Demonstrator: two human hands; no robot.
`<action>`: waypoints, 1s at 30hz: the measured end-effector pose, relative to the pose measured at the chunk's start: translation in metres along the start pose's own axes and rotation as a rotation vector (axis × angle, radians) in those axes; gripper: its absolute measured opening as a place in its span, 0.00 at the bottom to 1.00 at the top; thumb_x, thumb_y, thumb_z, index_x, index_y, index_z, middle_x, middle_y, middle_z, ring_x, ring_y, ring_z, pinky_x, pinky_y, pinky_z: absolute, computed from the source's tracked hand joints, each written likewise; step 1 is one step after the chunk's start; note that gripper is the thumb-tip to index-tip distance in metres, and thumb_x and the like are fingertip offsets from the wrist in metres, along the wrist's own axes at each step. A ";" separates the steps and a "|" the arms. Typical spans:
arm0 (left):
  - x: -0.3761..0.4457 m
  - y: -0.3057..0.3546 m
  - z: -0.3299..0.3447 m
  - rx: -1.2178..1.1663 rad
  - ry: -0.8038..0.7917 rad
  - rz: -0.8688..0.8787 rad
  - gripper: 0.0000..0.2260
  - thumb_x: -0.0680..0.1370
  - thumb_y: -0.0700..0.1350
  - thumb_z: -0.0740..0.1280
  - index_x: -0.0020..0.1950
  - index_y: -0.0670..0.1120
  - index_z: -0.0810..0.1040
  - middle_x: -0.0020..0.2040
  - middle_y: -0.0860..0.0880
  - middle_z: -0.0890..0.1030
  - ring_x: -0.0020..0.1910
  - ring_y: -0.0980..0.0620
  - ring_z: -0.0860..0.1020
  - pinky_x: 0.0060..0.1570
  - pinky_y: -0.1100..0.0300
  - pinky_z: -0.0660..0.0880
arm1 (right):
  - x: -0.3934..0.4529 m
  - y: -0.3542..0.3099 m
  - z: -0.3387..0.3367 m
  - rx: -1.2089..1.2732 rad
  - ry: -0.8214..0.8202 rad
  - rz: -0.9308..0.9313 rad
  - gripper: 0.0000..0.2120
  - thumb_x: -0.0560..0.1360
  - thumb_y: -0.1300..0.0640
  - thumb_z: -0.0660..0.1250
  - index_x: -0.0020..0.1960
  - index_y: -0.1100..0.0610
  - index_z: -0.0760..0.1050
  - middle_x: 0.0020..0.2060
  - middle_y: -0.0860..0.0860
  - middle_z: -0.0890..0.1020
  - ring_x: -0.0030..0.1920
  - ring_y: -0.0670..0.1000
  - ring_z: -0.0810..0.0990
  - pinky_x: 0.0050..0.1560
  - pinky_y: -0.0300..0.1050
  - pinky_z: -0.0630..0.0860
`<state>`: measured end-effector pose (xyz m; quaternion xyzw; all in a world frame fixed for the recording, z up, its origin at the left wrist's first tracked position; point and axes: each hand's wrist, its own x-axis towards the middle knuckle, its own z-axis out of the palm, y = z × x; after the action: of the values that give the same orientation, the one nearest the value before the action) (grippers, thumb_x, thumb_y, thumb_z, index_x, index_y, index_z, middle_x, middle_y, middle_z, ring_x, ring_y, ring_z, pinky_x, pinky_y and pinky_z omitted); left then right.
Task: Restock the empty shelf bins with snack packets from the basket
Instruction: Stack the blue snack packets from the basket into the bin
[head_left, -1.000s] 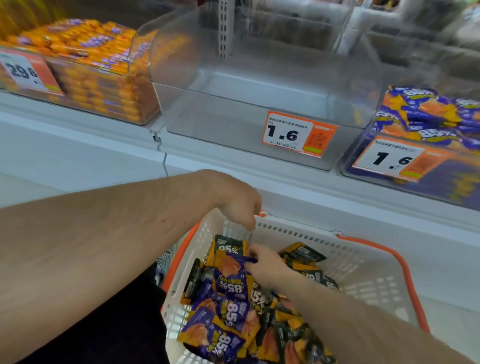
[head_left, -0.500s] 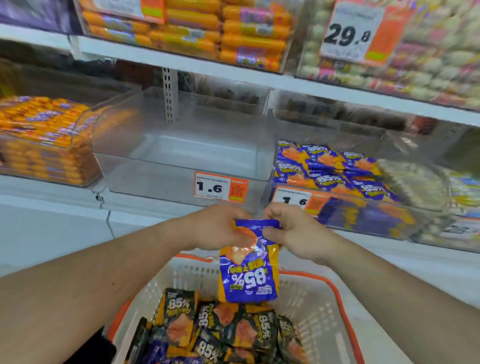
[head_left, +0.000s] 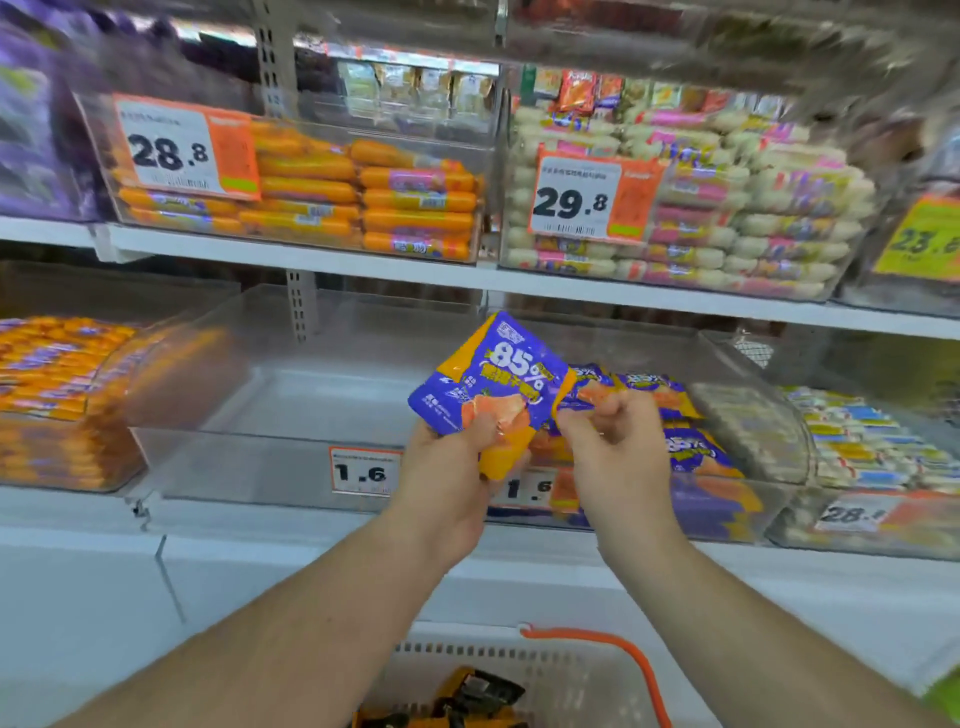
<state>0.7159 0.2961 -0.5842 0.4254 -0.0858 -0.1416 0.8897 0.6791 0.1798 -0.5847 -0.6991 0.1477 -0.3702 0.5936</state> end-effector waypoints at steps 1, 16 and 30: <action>0.001 -0.006 0.007 -0.028 -0.010 0.001 0.13 0.74 0.37 0.67 0.57 0.46 0.79 0.48 0.47 0.86 0.44 0.49 0.84 0.40 0.55 0.82 | -0.003 0.000 0.003 0.038 -0.050 0.029 0.11 0.72 0.59 0.72 0.44 0.51 0.69 0.36 0.52 0.82 0.36 0.50 0.80 0.38 0.49 0.77; 0.029 -0.032 -0.056 1.756 0.003 0.698 0.30 0.64 0.49 0.74 0.65 0.51 0.73 0.60 0.44 0.76 0.55 0.39 0.78 0.56 0.44 0.71 | 0.095 0.007 -0.052 -0.159 -0.037 0.249 0.19 0.68 0.71 0.74 0.57 0.62 0.77 0.46 0.62 0.82 0.39 0.58 0.82 0.42 0.51 0.83; 0.025 -0.044 -0.060 1.798 -0.010 0.618 0.29 0.60 0.45 0.78 0.61 0.49 0.79 0.66 0.43 0.73 0.52 0.41 0.80 0.67 0.43 0.56 | 0.111 0.043 -0.046 -1.100 -0.344 0.171 0.12 0.76 0.61 0.66 0.57 0.64 0.80 0.57 0.60 0.80 0.58 0.60 0.78 0.58 0.49 0.77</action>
<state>0.7482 0.3060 -0.6549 0.9086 -0.2751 0.2173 0.2271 0.7331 0.0643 -0.5862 -0.9403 0.2758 -0.0708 0.1863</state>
